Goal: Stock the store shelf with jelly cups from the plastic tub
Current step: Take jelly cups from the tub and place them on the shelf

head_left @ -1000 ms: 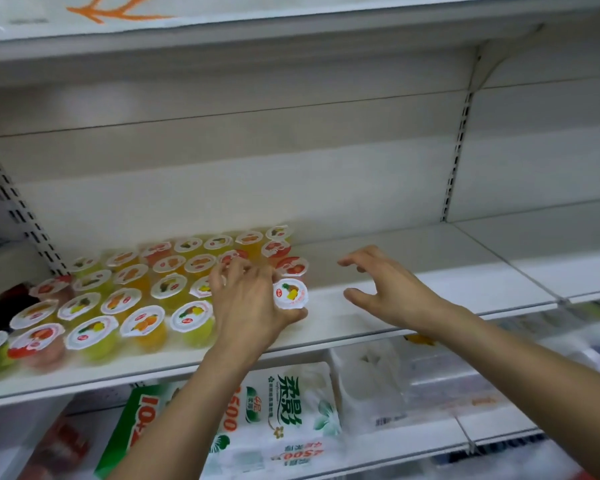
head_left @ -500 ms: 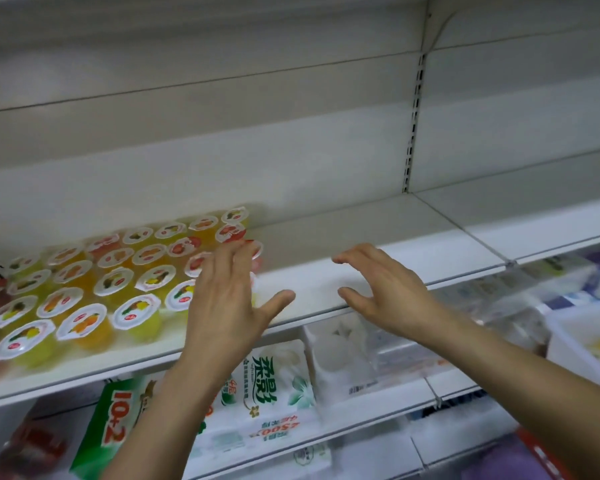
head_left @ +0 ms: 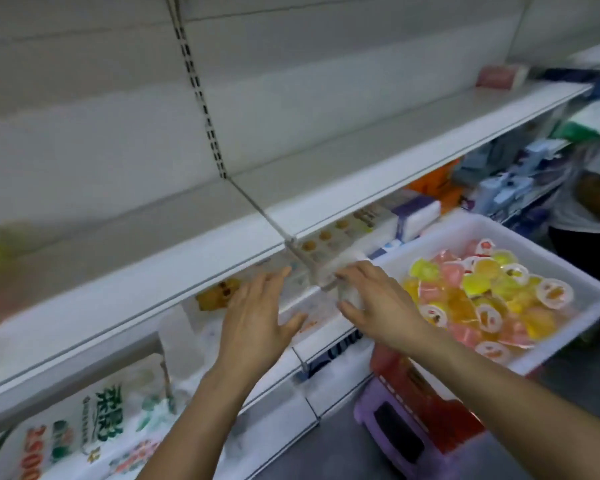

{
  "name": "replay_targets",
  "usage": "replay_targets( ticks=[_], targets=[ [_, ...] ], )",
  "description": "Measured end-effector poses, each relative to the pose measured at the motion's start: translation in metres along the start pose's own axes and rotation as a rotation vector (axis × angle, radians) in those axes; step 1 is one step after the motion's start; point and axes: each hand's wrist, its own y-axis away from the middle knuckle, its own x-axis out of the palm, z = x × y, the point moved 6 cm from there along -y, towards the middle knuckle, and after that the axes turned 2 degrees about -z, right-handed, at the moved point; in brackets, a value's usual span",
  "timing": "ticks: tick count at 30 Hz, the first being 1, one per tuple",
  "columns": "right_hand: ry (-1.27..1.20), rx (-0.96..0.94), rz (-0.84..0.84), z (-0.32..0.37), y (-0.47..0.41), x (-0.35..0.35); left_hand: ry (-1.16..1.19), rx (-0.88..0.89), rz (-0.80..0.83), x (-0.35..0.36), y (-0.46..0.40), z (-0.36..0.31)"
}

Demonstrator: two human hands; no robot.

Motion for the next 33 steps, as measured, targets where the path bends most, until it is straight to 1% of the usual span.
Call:
replay_targets(
  ticks=[4,7,9,10,13,15,17,20,22,25,28,31,33],
  targets=[
    [0.020,0.186,0.136,-0.112,0.041,-0.006,0.127,0.034,0.136,0.074,-0.026,-0.078],
    [0.074,0.284,0.216,-0.184,0.065,-0.010,0.201,0.011,0.256,0.128,-0.041,-0.121],
    [0.122,0.329,0.286,-0.222,0.075,-0.010,0.181,0.004,0.346,0.162,-0.050,-0.144],
    [0.142,0.339,0.317,-0.238,0.078,-0.010,0.149,0.028,0.404,0.179,-0.053,-0.155],
    [0.264,0.321,0.379,-0.276,0.076,-0.005,0.058,0.086,0.572,0.229,-0.066,-0.180],
    [0.371,0.290,0.402,-0.292,0.068,0.000,0.043,0.050,0.624,0.256,-0.080,-0.183],
    [0.442,0.249,0.441,-0.302,0.059,0.007,0.039,-0.007,0.640,0.278,-0.093,-0.182],
    [0.469,0.223,0.507,-0.313,0.050,0.020,0.009,-0.105,0.640,0.307,-0.112,-0.179],
    [0.504,0.188,0.527,-0.316,0.045,0.025,-0.029,-0.126,0.663,0.323,-0.121,-0.178],
    [0.580,0.116,0.555,-0.317,0.040,0.027,-0.127,-0.064,0.676,0.339,-0.128,-0.179],
    [0.656,0.075,0.585,-0.319,0.037,0.031,-0.206,-0.001,0.641,0.347,-0.133,-0.176],
    [0.682,0.069,0.593,-0.319,0.032,0.034,-0.359,0.143,0.617,0.347,-0.138,-0.177],
    [0.670,0.075,0.575,-0.319,0.033,0.032,-0.421,0.206,0.622,0.343,-0.140,-0.182]
  ],
)
